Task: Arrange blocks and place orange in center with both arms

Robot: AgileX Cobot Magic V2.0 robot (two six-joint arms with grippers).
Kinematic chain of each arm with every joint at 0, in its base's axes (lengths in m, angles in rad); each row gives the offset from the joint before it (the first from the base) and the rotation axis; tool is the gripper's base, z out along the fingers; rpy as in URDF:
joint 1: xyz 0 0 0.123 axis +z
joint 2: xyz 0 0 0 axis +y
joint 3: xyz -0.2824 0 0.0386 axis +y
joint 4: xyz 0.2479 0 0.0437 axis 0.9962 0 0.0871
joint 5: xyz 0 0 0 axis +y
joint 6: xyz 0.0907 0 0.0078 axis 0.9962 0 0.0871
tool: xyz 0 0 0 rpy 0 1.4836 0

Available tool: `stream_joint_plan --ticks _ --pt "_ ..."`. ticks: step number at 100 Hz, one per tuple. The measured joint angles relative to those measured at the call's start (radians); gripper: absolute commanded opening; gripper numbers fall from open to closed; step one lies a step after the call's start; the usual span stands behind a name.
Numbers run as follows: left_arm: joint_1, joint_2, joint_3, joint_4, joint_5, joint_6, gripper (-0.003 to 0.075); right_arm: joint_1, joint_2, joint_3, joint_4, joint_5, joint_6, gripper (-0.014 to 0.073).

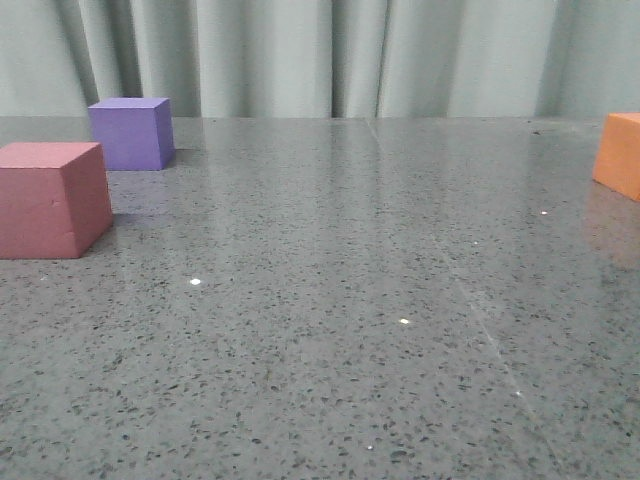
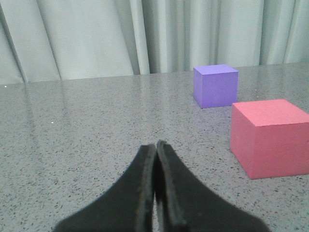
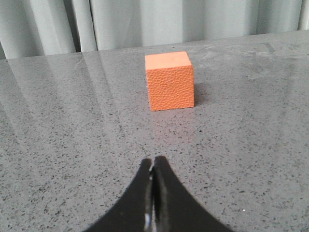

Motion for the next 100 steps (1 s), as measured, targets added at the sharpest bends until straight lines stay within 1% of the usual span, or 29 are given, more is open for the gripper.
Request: stream_joint_plan --ticks 61,80,90,100 --pt "0.000 0.000 0.000 0.000 0.000 0.000 -0.0019 0.000 0.000 0.000 0.000 0.000 0.000 -0.0119" --pt "0.000 0.000 0.000 0.000 0.000 0.000 -0.0019 0.000 0.000 0.000 0.000 -0.047 0.000 -0.0119" --pt "0.000 0.000 0.000 0.000 0.000 0.000 -0.0019 0.000 0.000 -0.043 0.000 0.011 0.000 -0.0119" --pt "0.000 0.000 0.000 0.000 0.000 0.000 -0.0019 0.000 0.035 -0.140 0.000 0.065 0.000 -0.0119"
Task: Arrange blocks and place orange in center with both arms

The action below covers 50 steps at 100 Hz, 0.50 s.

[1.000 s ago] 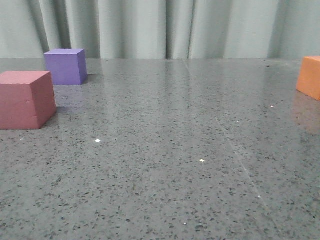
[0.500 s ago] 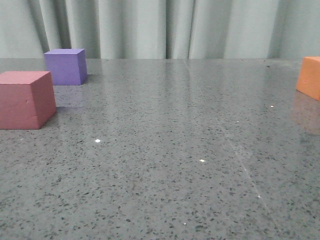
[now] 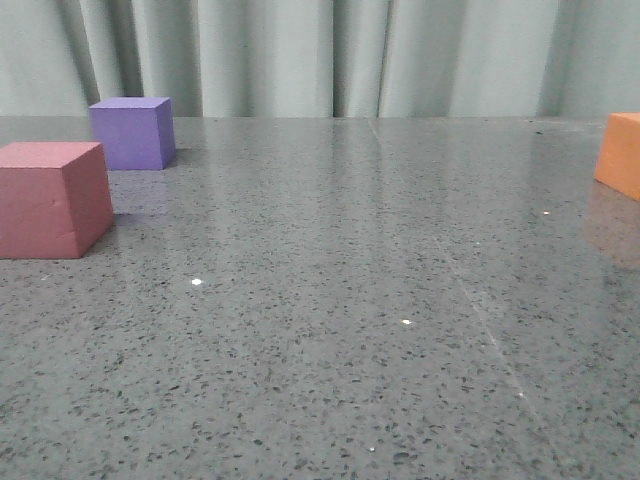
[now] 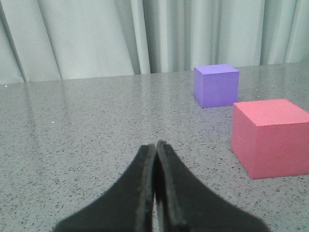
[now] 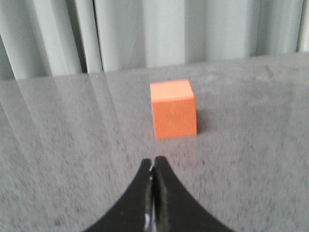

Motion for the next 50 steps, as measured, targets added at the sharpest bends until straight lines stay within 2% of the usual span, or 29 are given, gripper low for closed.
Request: stream_joint_plan --ticks 11,37,50 --pt "0.000 0.000 0.000 0.000 0.000 0.000 -0.0019 0.000 0.110 -0.170 0.000 0.108 0.002 -0.0119" --pt "0.000 0.000 0.000 0.000 0.000 0.000 -0.0019 0.000 0.500 -0.594 0.000 0.494 0.004 -0.0119" --pt "0.000 0.000 0.000 0.000 0.000 0.000 -0.0019 0.000 0.663 -0.751 0.000 0.572 0.004 -0.0119"
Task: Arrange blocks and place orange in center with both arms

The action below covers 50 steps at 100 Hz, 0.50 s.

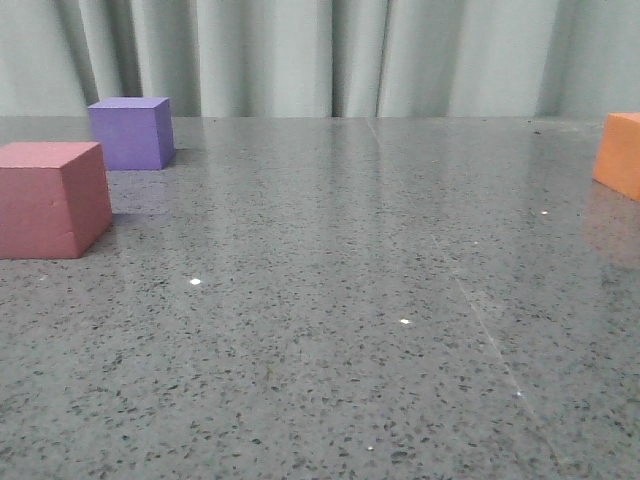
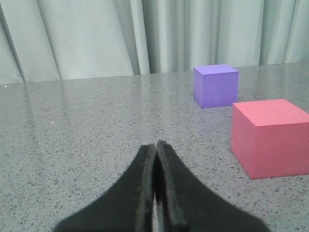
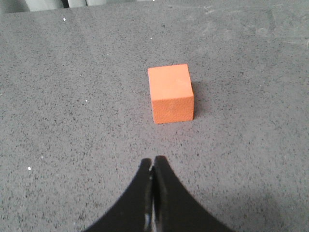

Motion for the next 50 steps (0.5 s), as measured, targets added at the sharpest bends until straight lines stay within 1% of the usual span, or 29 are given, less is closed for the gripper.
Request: stream_joint_plan --ticks 11,26,31,36,40,43,47,48,50 --pt "0.000 0.000 0.000 0.000 0.000 0.000 -0.0019 0.000 0.090 -0.066 0.000 0.007 0.000 -0.0119" --pt "0.000 0.000 0.000 0.000 0.000 0.000 -0.0019 0.000 0.179 -0.076 0.000 -0.004 0.000 -0.0116" --pt "0.000 0.000 0.000 0.000 0.000 0.000 -0.0019 0.000 0.200 -0.076 0.000 -0.011 0.000 -0.0098" --pt "0.000 0.000 0.000 0.000 0.000 0.000 -0.0019 0.000 0.217 -0.076 0.000 -0.011 0.000 -0.0052" --pt "0.000 0.000 0.000 0.000 0.000 0.000 -0.0019 0.000 0.230 -0.076 0.000 -0.011 0.000 0.0010" --pt "0.000 0.000 0.000 0.000 0.000 0.000 -0.0019 0.000 0.236 -0.076 0.000 -0.013 0.000 0.0064" --pt "0.000 0.000 0.000 0.000 0.000 0.000 -0.0019 0.000 0.246 -0.076 0.000 -0.015 0.000 0.0159" --pt "0.000 0.000 0.000 0.000 -0.002 0.000 -0.0019 0.000 0.247 -0.076 0.000 -0.015 0.000 0.0195" --pt "0.000 0.000 0.000 0.000 -0.001 0.000 -0.0019 0.000 0.250 -0.076 0.000 -0.017 0.000 0.0232"
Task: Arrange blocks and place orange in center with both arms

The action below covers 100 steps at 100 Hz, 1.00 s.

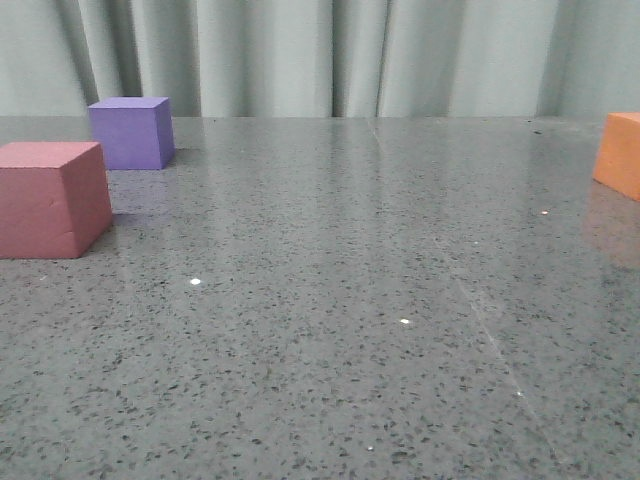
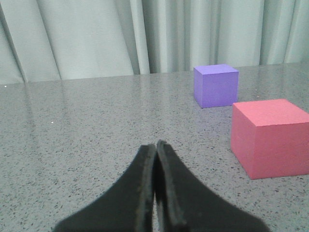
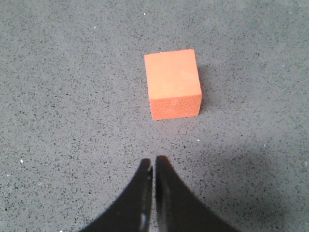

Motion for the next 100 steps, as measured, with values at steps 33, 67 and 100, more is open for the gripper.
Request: stream_joint_plan --ticks 33,67,100 --pt "0.000 0.000 0.000 0.000 0.000 0.000 -0.0019 0.000 0.009 0.000 0.000 0.000 0.002 0.0581" --pt "0.000 0.000 0.000 0.000 0.000 0.000 -0.0019 0.000 0.191 -0.190 -0.051 0.055 -0.048 0.0581" --pt "0.000 0.000 0.000 0.000 0.000 0.000 -0.0019 -0.090 0.411 -0.351 0.007 0.058 -0.162 0.0581"
